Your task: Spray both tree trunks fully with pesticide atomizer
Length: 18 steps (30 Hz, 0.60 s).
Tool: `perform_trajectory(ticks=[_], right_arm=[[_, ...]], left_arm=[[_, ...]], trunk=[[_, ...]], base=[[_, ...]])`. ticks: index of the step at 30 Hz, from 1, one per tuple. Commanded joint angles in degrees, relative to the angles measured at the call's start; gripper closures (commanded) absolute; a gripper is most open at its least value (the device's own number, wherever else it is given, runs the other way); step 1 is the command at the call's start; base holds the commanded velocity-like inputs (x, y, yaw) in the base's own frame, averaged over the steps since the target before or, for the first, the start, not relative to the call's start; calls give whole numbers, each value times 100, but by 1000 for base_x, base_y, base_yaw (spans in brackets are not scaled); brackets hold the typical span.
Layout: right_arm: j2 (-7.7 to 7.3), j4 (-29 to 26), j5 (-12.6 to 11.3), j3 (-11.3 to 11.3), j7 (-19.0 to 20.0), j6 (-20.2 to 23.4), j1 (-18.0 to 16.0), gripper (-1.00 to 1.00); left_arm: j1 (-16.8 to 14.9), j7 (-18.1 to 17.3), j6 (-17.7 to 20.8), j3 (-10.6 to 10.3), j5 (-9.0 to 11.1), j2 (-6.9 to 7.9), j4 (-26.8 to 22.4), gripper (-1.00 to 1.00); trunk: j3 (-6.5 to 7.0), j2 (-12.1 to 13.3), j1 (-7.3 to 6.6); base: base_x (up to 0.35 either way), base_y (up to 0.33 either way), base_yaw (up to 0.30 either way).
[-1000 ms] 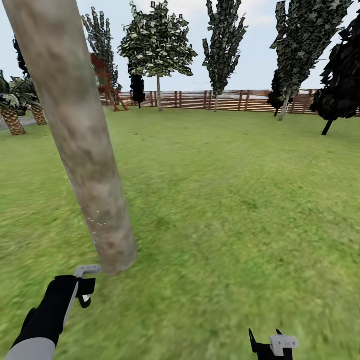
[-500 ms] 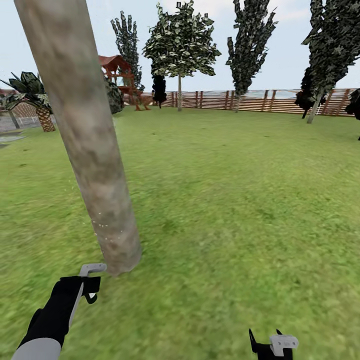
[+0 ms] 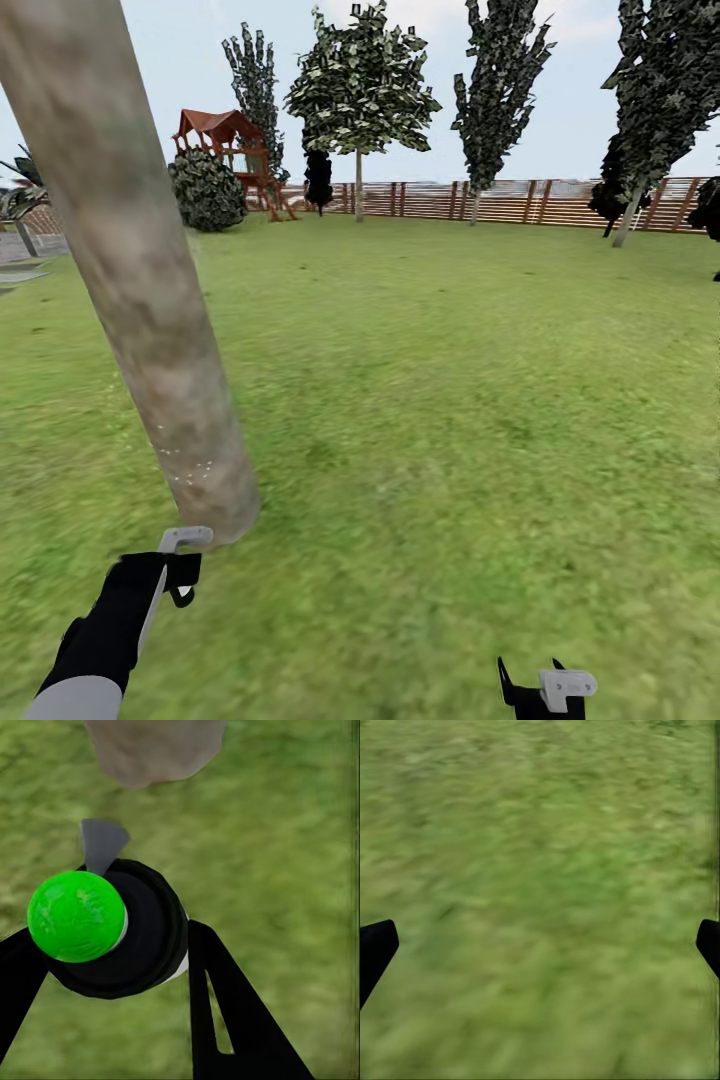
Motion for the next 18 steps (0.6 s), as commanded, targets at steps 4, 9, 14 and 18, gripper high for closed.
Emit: perform_trajectory(ticks=[4, 9, 14, 18], right_arm=[[0, 8, 43, -49, 12, -17, -4, -100], [0, 6, 43, -49, 12, -17, -4, -100], [0, 6, 43, -49, 12, -17, -4, -100], [0, 6, 43, -49, 12, -17, -4, -100]], left_arm=[[0, -55, 23, 12, -64, 0, -10, 100], [5, -55, 23, 12, -70, -2, -9, 100], [4, -55, 23, 14, -71, 1, -8, 100], [5, -55, 23, 12, -71, 6, -7, 100]], trunk=[[-5, -2, -1], [-5, -2, -1], [-5, -2, -1], [-5, -2, -1]], base=[[21, -272, 3], [82, -272, 174], [104, -272, 269], [132, -271, 276]])
